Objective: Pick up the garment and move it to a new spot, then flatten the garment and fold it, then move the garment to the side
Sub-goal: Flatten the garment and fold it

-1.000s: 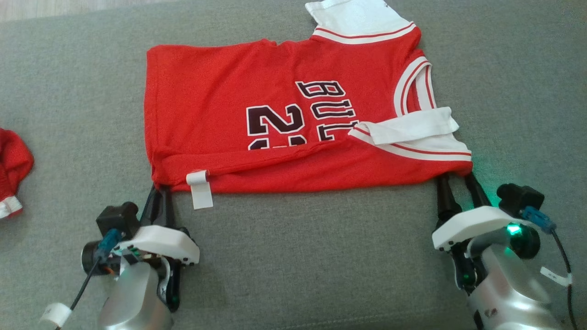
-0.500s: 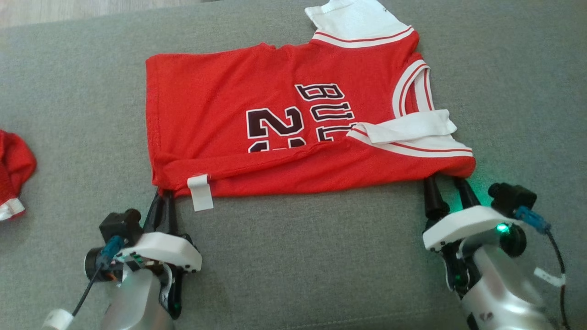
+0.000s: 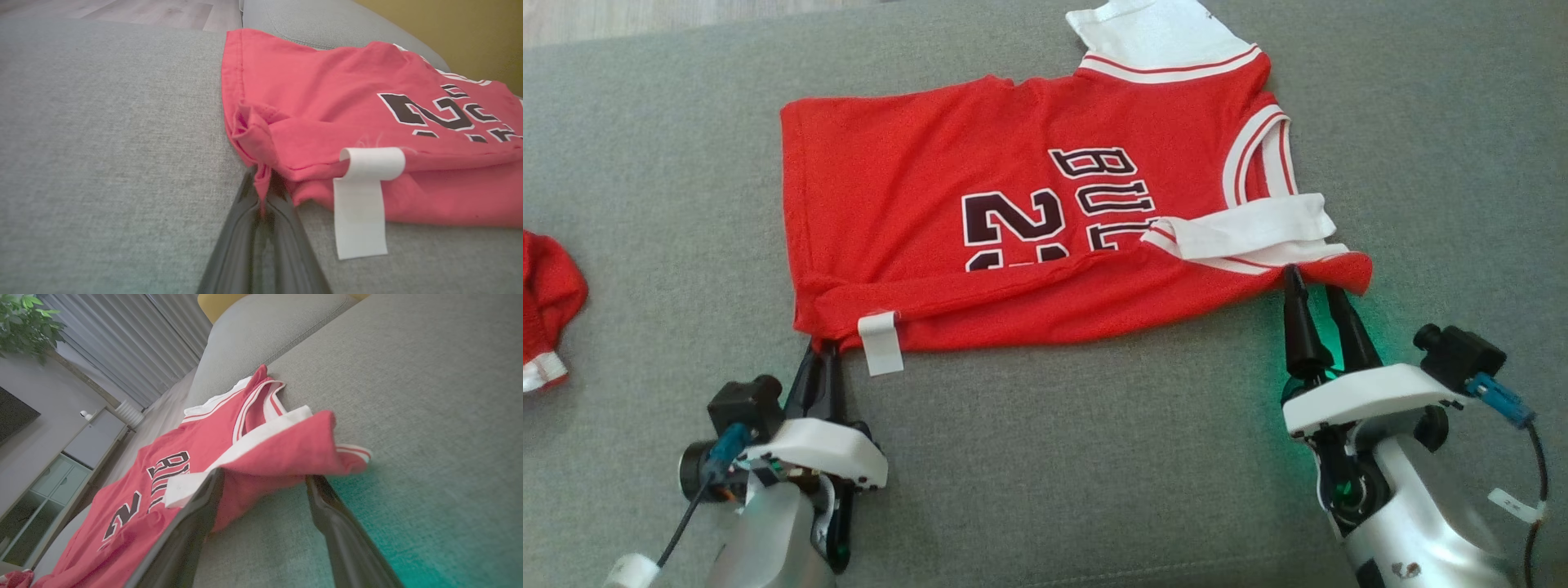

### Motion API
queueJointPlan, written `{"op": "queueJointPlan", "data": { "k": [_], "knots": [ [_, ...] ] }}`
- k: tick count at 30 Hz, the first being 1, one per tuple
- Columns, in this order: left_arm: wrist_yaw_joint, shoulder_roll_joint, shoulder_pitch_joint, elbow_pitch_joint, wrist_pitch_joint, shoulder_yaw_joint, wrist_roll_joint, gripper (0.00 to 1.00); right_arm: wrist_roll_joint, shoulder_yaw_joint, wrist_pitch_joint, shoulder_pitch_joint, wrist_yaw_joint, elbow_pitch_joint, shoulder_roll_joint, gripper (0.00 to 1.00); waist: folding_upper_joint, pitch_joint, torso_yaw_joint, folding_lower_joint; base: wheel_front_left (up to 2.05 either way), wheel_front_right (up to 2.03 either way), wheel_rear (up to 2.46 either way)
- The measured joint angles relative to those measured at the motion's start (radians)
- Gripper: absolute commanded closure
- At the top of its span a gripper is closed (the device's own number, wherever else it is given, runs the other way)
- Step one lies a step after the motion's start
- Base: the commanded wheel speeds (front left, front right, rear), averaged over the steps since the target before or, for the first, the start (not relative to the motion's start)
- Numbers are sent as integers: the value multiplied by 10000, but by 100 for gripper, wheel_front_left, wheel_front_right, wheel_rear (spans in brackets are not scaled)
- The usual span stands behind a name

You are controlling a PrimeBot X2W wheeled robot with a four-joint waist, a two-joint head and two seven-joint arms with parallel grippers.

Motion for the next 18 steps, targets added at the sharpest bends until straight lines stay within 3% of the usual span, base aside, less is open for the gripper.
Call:
{"op": "queueJointPlan", "data": {
  "k": [13, 14, 15, 16, 18],
  "knots": [
    [2, -8, -12, -81, -4, -27, 2, 100, 779, -500, 0, -21, 0, 435, 4, 0, 0, 123, 100, -1, 0, 0, 0],
    [2, -8, -13, -86, -4, -27, 4, 100, 771, -531, 0, -54, 0, 512, 4, 12, 0, 138, 100, 0, 0, 0, 0],
    [2, -8, -15, -92, -6, -27, 6, 100, 748, -552, 0, -115, 0, 579, 8, 47, 0, 151, 104, -1, 0, 0, 0],
    [2, -8, -17, -96, -8, -27, 13, 100, 734, -621, 0, -210, 0, 677, 25, 100, 0, 160, 109, -1, 0, 0, 0],
    [-2, -13, -24, -102, -12, -29, 13, 100, 725, -771, 0, -382, 0, 782, 48, 100, 0, 165, 125, 0, 0, 0, 0]
  ]
}}
